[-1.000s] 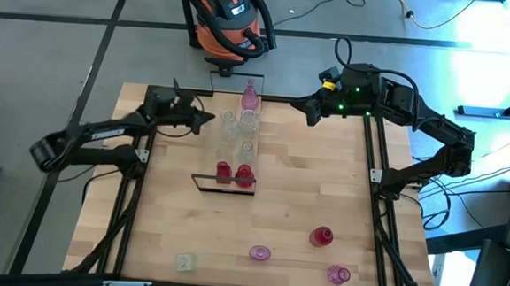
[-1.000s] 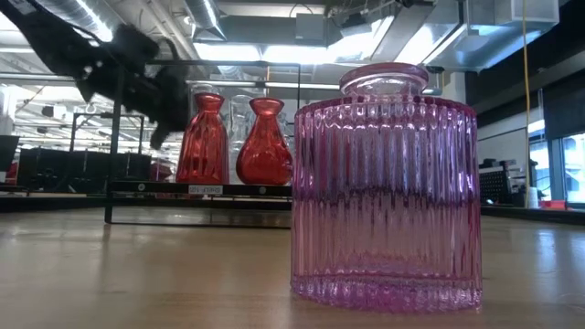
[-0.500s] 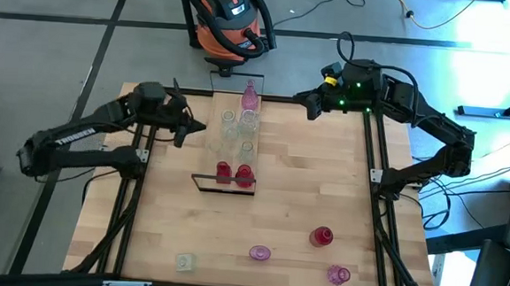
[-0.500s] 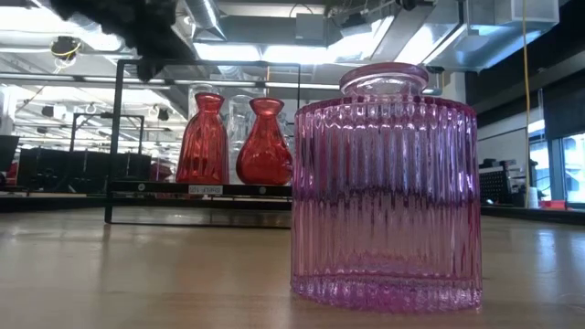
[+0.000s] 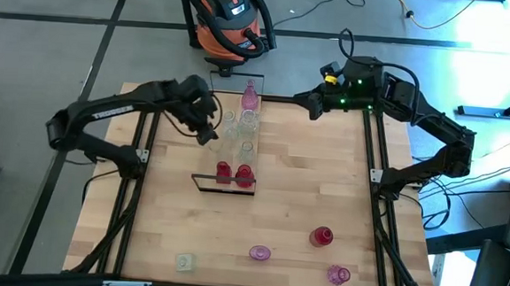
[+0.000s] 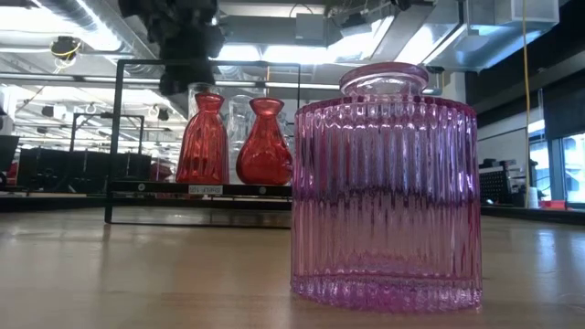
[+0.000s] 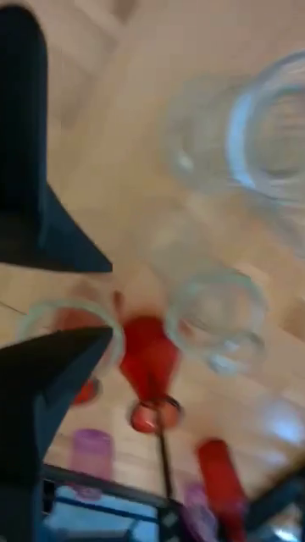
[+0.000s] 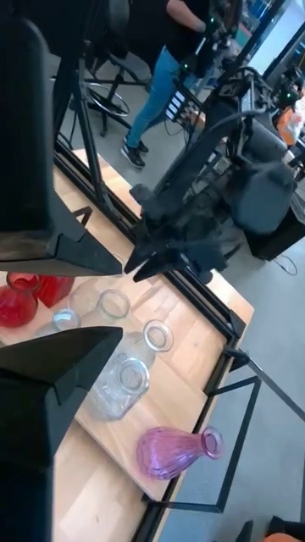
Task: Sort vases onto shelf
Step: Put the transparent vase on the shelf
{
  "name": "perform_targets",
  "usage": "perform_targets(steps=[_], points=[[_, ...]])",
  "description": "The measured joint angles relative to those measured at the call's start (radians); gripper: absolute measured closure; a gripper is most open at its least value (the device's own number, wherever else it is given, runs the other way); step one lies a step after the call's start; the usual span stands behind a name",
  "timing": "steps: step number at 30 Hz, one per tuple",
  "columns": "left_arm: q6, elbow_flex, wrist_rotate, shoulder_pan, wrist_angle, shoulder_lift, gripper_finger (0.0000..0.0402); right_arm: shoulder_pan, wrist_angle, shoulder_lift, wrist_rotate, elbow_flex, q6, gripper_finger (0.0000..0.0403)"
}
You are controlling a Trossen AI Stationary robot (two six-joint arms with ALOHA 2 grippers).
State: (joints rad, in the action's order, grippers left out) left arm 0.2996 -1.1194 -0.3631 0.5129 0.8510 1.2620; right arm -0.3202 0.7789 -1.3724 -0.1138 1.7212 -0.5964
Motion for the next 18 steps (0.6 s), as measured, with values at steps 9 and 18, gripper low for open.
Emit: perform_targets(steps=[9,18], points=[[-0.042,-0.043,0.002,0.003,0.116,0.052,0.0204,0.0,0.0,0.0,-0.011,0.0,0.0,0.0312],[-0.049,-0.043,0.005,-0.005,0.14,0.063,0.0235,0.0,0.0,0.0,-0.011,0.0,0.0,0.0312]])
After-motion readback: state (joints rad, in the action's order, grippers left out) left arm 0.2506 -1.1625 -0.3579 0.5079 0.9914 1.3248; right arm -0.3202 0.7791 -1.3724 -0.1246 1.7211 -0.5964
